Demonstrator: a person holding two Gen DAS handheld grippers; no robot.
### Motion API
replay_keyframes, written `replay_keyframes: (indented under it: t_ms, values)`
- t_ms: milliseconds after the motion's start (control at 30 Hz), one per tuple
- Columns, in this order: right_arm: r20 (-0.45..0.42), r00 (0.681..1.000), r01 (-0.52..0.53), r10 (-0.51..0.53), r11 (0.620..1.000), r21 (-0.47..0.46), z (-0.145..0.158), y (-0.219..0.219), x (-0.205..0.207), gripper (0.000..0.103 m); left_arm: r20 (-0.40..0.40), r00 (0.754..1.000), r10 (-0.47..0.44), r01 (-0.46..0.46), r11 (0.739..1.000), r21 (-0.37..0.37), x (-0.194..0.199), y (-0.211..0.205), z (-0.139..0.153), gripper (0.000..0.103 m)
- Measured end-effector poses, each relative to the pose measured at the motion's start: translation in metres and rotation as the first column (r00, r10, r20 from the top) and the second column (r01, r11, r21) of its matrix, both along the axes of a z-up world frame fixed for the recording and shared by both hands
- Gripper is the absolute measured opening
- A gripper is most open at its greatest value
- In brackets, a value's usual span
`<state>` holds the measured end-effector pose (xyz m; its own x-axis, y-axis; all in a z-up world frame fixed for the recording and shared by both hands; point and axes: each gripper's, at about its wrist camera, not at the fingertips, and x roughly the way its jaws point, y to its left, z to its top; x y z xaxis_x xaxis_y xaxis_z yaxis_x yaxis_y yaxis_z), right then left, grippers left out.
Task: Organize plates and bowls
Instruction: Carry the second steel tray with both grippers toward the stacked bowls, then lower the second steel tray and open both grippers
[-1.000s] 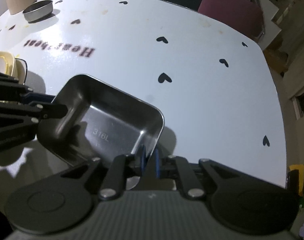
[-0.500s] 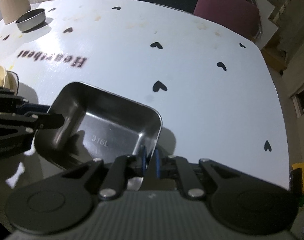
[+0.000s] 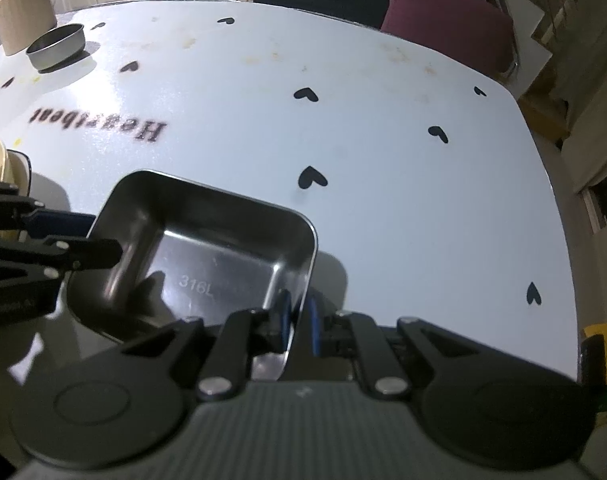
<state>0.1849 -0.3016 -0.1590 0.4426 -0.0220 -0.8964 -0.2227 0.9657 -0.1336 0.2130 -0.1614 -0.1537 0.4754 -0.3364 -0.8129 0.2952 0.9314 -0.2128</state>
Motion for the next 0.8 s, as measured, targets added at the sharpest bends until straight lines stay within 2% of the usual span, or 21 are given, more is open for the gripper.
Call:
replay_keyframes:
  t_ms: [100, 167, 267, 567, 667, 800]
  values:
    - [0.006, 1.0, -0.001, 0.001, 1.0, 0.017, 0.0034, -0.0015, -0.0002, 0.012, 0.005, 1.0, 0.011, -0.011, 0.999, -0.034, -0.0008, 0.0033, 0.0064, 0.022]
    - [0.011, 1.0, 0.001, -0.002, 0.999, 0.032, 0.0059, -0.0034, -0.0006, 0.012, 0.012, 1.0, 0.009, -0.008, 0.999, -0.048, -0.0016, 0.004, 0.0096, 0.012]
    - [0.009, 1.0, 0.0, 0.0, 0.999, 0.037, 0.0062, -0.0048, -0.0011, 0.012, 0.013, 1.0, 0.001, 0.0, 1.0, -0.029, -0.0023, 0.0019, 0.0085, 0.006]
    - [-0.012, 1.0, -0.005, 0.005, 1.0, 0.026, 0.0014, -0.004, -0.0019, 0.01, 0.01, 1.0, -0.005, 0.006, 1.0, -0.026, -0.0008, 0.0029, 0.004, 0.008]
    - [-0.014, 1.0, -0.001, 0.001, 1.0, 0.029, 0.0017, -0.004, -0.0008, 0.01, 0.003, 1.0, 0.007, -0.007, 0.999, -0.031, -0.0006, 0.0049, 0.0044, 0.011]
    - [-0.009, 1.0, 0.008, -0.008, 0.999, 0.051, 0.0062, -0.006, -0.0016, 0.011, 0.004, 1.0, 0.012, -0.012, 0.999, -0.036, -0.0014, 0.0063, 0.0084, 0.028]
